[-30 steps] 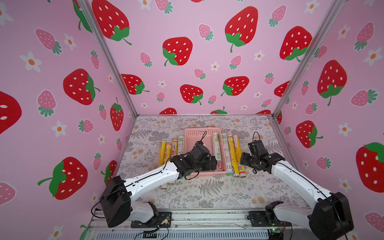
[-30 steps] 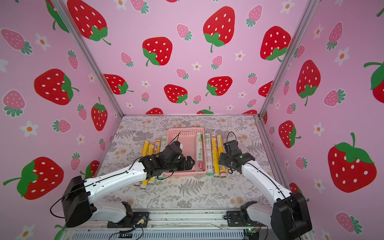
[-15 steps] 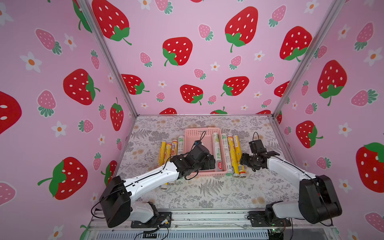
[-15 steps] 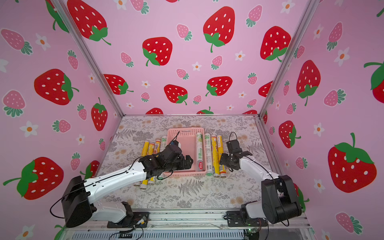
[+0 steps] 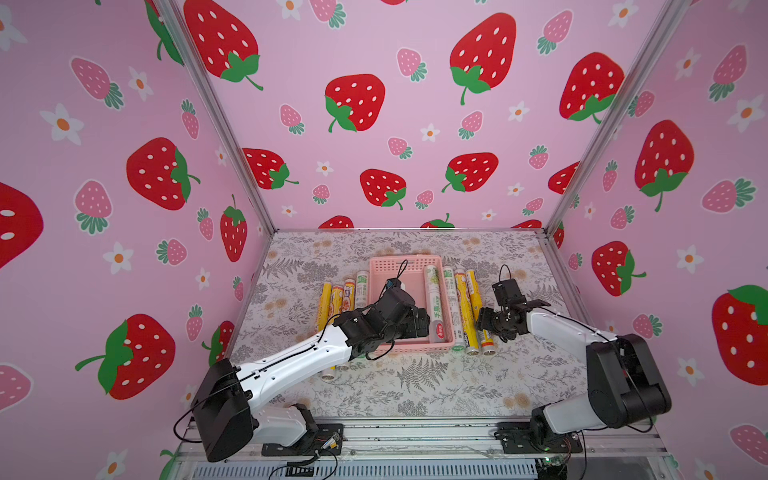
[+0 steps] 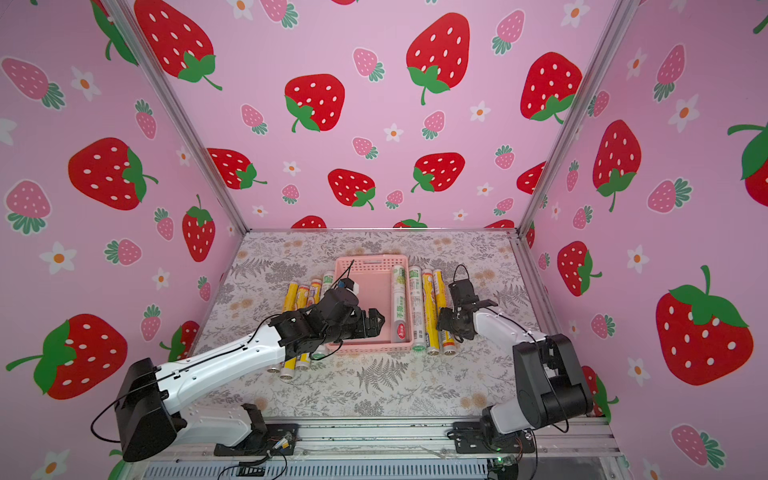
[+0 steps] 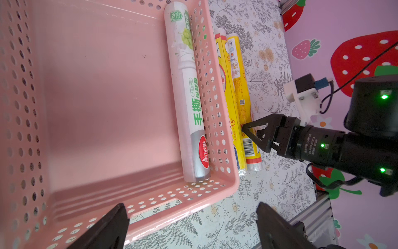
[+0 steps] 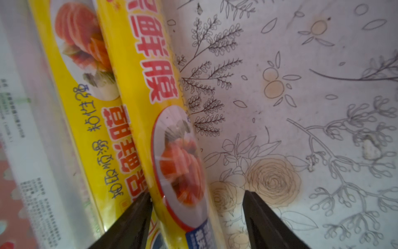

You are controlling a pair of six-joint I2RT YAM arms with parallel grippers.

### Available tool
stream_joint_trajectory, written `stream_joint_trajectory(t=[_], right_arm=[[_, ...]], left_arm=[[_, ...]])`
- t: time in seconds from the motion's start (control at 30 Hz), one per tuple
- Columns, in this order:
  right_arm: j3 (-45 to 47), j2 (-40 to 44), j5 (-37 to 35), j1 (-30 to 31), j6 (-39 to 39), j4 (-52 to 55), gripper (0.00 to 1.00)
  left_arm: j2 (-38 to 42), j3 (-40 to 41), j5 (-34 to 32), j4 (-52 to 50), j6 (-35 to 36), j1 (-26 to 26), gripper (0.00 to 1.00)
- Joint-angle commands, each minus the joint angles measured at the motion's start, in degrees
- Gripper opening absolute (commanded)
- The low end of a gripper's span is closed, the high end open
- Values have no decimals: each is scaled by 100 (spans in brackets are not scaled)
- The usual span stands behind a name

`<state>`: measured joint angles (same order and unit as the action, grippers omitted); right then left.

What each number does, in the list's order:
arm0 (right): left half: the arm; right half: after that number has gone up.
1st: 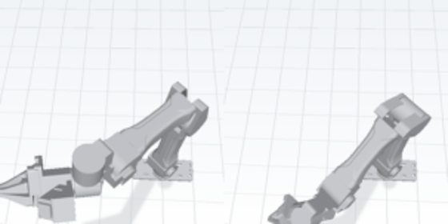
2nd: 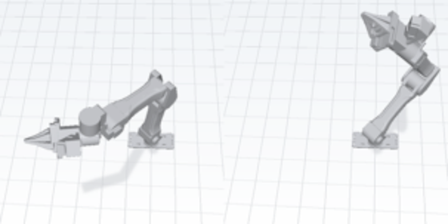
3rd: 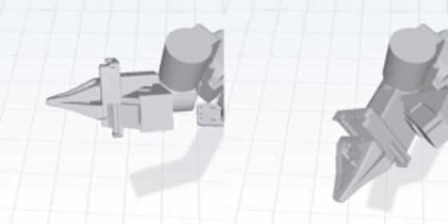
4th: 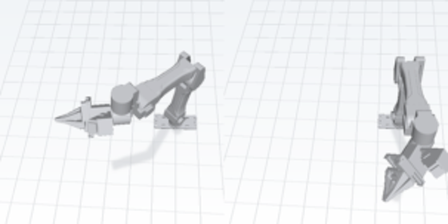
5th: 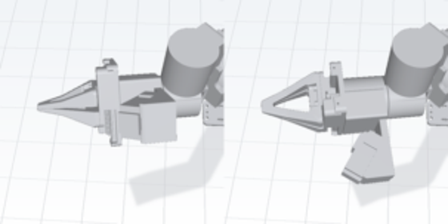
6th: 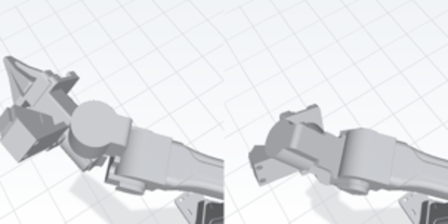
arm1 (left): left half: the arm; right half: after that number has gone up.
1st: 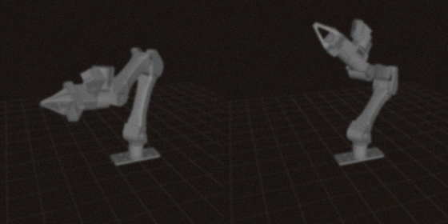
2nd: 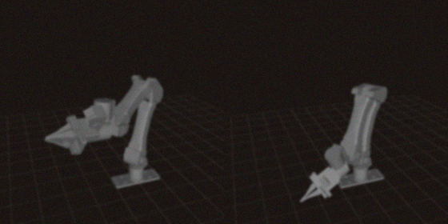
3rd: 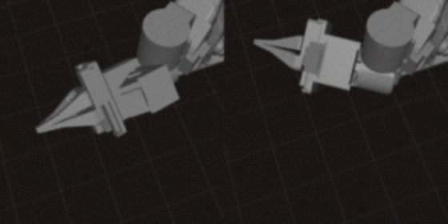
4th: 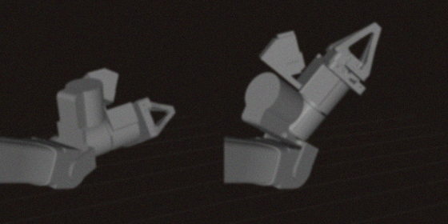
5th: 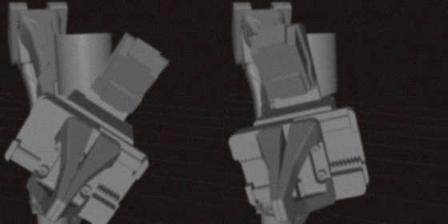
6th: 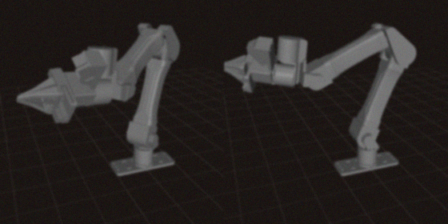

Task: Put the plastic wrap into the basket
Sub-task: Pick up the plastic wrap from the center of the board.

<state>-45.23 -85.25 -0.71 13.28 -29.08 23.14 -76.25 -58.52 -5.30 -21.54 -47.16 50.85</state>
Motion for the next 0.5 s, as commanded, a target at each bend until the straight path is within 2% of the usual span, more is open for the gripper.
stream_joint_trajectory(t=[0.0,0.3,0.47], right_arm=[[-181,-199,-298,-18,25,83,70],[-328,-589,-609,-16,-57,165,66],[-212,-377,-942,-9,-150,153,48]], left_arm=[[-39,-168,73,-126,138,-22,98],[-291,-310,176,-136,188,-22,97],[-270,-418,37,-200,213,-17,97]])
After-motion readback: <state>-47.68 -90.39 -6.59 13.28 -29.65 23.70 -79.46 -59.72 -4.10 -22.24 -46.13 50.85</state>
